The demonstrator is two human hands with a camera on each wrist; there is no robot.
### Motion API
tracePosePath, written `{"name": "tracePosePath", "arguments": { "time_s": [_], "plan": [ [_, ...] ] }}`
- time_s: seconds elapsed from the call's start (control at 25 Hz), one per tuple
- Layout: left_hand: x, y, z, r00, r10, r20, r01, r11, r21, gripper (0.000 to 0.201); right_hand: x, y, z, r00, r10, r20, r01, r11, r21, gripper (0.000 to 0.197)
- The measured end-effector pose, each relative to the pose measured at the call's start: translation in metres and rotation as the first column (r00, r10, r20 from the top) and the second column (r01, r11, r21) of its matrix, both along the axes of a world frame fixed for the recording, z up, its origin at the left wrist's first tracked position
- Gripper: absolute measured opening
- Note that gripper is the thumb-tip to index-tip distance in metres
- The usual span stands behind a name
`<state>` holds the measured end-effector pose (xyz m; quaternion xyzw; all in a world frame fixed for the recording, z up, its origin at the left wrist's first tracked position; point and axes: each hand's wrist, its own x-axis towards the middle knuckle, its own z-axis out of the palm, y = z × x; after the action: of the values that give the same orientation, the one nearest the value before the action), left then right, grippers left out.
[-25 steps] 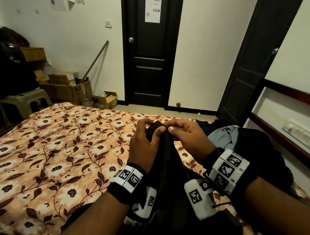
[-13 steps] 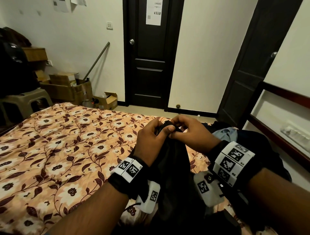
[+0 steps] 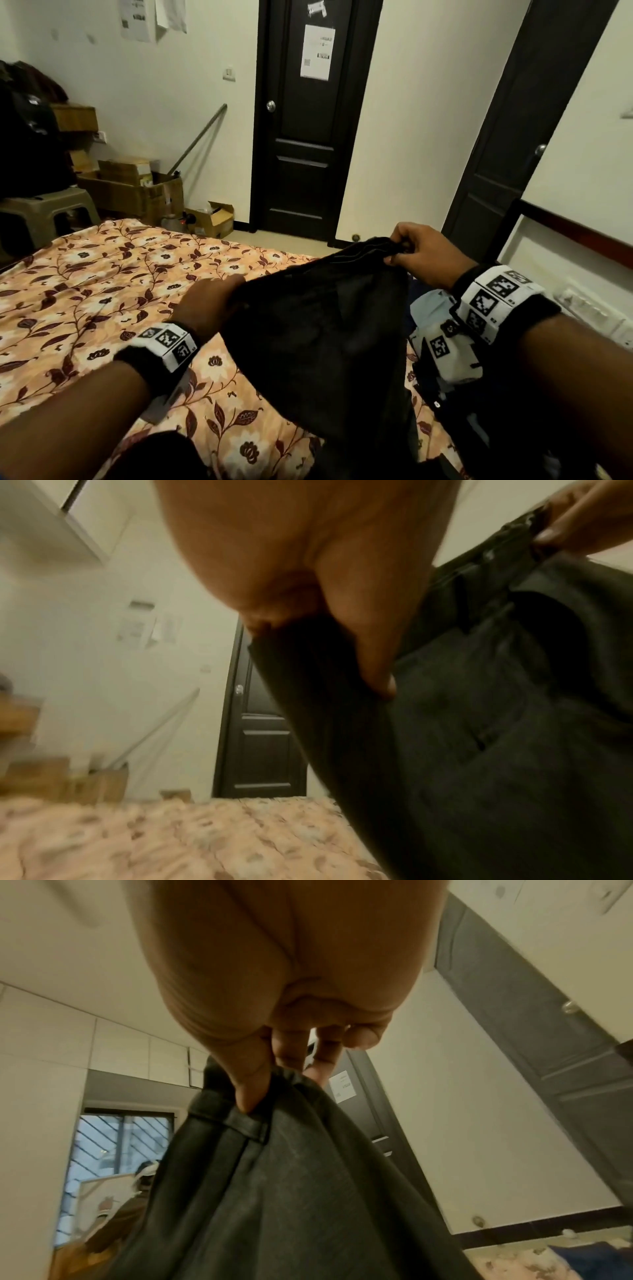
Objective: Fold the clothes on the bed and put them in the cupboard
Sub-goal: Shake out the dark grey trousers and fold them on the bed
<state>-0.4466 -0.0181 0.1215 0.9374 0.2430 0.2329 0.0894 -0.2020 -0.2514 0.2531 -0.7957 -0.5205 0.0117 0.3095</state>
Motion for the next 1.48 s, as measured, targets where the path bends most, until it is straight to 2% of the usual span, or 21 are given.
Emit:
{"name": "tracePosePath", "arguments": {
  "time_s": [0.04, 0.12, 0.2, 0.24, 0.28, 0.36, 0.44, 0.52, 0.56, 0.64, 0.68, 0.72, 0.8, 0.88, 0.96, 1.04, 1.08, 1.2, 1.32, 1.36, 1.48],
  "plan": [
    [0.001, 0.013, 0.026, 0.996, 0.011, 0.093, -0.037, 0.955, 0.294, 0.023, 0.006, -0.002, 0.005, 0.999, -0.039, 0.006, 0.039, 0.999, 0.027, 0.028],
    [-0.001, 0.03, 0.09, 0.976, -0.077, 0.203, -0.079, 0.743, 0.665, 0.019, 0.017, -0.002, 0.027, 0.996, -0.094, -0.002, 0.094, 0.99, 0.105, 0.031],
    [-0.006, 0.043, 0.167, 0.946, -0.153, 0.284, -0.157, 0.551, 0.82, 0.028, 0.025, 0.002, 0.071, 0.994, -0.111, -0.012, 0.111, 0.97, 0.215, 0.03],
    [-0.009, 0.048, 0.205, 0.929, -0.153, 0.336, -0.212, 0.524, 0.825, 0.027, 0.026, 0.004, 0.099, 0.994, -0.11, -0.013, 0.11, 0.954, 0.277, 0.03],
    [-0.011, 0.052, 0.243, 0.915, -0.116, 0.387, -0.265, 0.551, 0.791, 0.024, 0.024, 0.006, 0.129, 0.995, -0.104, -0.003, 0.098, 0.933, 0.345, 0.03],
    [-0.018, 0.049, 0.308, 0.88, 0.027, 0.474, -0.347, 0.717, 0.604, 0.02, 0.013, 0.011, 0.189, 0.996, -0.079, 0.029, 0.055, 0.874, 0.484, 0.031],
    [-0.023, 0.041, 0.365, 0.892, 0.125, 0.435, -0.259, 0.929, 0.264, 0.028, -0.005, 0.014, 0.241, 1.0, -0.003, 0.004, 0.0, 0.795, 0.607, 0.028],
    [-0.035, 0.035, 0.409, 0.874, 0.095, 0.476, -0.117, 0.993, 0.017, 0.038, -0.02, 0.016, 0.28, 0.993, 0.107, -0.047, -0.044, 0.713, 0.7, 0.021],
    [-0.044, 0.029, 0.427, 0.815, 0.038, 0.578, -0.02, 0.999, -0.038, 0.044, -0.025, 0.016, 0.298, 0.988, 0.143, -0.052, -0.057, 0.665, 0.745, 0.021],
    [-0.06, 0.016, 0.456, 0.594, -0.084, 0.8, 0.185, 0.982, -0.034, 0.057, -0.032, 0.012, 0.33, 0.984, 0.173, -0.041, -0.064, 0.561, 0.825, 0.023],
    [-0.066, 0.009, 0.466, 0.487, -0.121, 0.865, 0.254, 0.967, -0.008, 0.061, -0.034, 0.01, 0.344, 0.98, 0.194, -0.037, -0.069, 0.515, 0.854, 0.023],
    [-0.07, 0.001, 0.475, 0.418, -0.143, 0.897, 0.293, 0.956, 0.016, 0.062, -0.037, 0.006, 0.356, 0.974, 0.223, -0.032, -0.082, 0.482, 0.873, 0.02],
    [-0.075, -0.009, 0.489, 0.372, -0.161, 0.914, 0.373, 0.928, 0.012, 0.054, -0.042, -0.003, 0.371, 0.966, 0.257, -0.01, -0.115, 0.469, 0.876, 0.01],
    [-0.081, -0.02, 0.498, 0.368, -0.208, 0.906, 0.49, 0.871, 0.001, 0.046, -0.046, -0.018, 0.383, 0.986, 0.16, 0.035, -0.11, 0.488, 0.866, 0.009],
    [-0.084, -0.026, 0.507, 0.304, -0.275, 0.912, 0.593, 0.804, 0.045, 0.041, -0.051, -0.042, 0.394, 0.997, 0.035, 0.075, -0.081, 0.604, 0.793, 0.013],
    [-0.084, -0.028, 0.515, 0.22, -0.294, 0.93, 0.639, 0.764, 0.09, 0.043, -0.057, -0.069, 0.4, 0.995, 0.076, 0.061, -0.097, 0.79, 0.606, 0.019],
    [-0.082, -0.028, 0.518, 0.203, -0.299, 0.933, 0.633, 0.767, 0.108, 0.043, -0.06, -0.08, 0.402, 0.991, 0.129, 0.037, -0.128, 0.823, 0.553, 0.023],
    [-0.068, -0.025, 0.517, 0.195, -0.289, 0.937, 0.511, 0.846, 0.155, 0.03, -0.064, -0.097, 0.403, 0.979, 0.2, 0.024, -0.167, 0.741, 0.65, 0.045],
    [-0.046, -0.023, 0.499, 0.189, -0.285, 0.94, 0.451, 0.875, 0.175, 0.024, -0.061, -0.093, 0.382, 0.982, 0.186, 0.026, -0.15, 0.694, 0.704, 0.039],
    [-0.041, -0.022, 0.489, 0.215, -0.278, 0.936, 0.483, 0.864, 0.146, 0.023, -0.056, -0.09, 0.37, 0.983, 0.182, 0.021, -0.143, 0.691, 0.709, 0.037],
    [-0.031, -0.018, 0.436, 0.386, -0.246, 0.889, 0.603, 0.797, -0.041, 0.016, -0.035, -0.087, 0.313, 0.983, 0.183, -0.032, -0.113, 0.728, 0.676, 0.038]
  ]
}}
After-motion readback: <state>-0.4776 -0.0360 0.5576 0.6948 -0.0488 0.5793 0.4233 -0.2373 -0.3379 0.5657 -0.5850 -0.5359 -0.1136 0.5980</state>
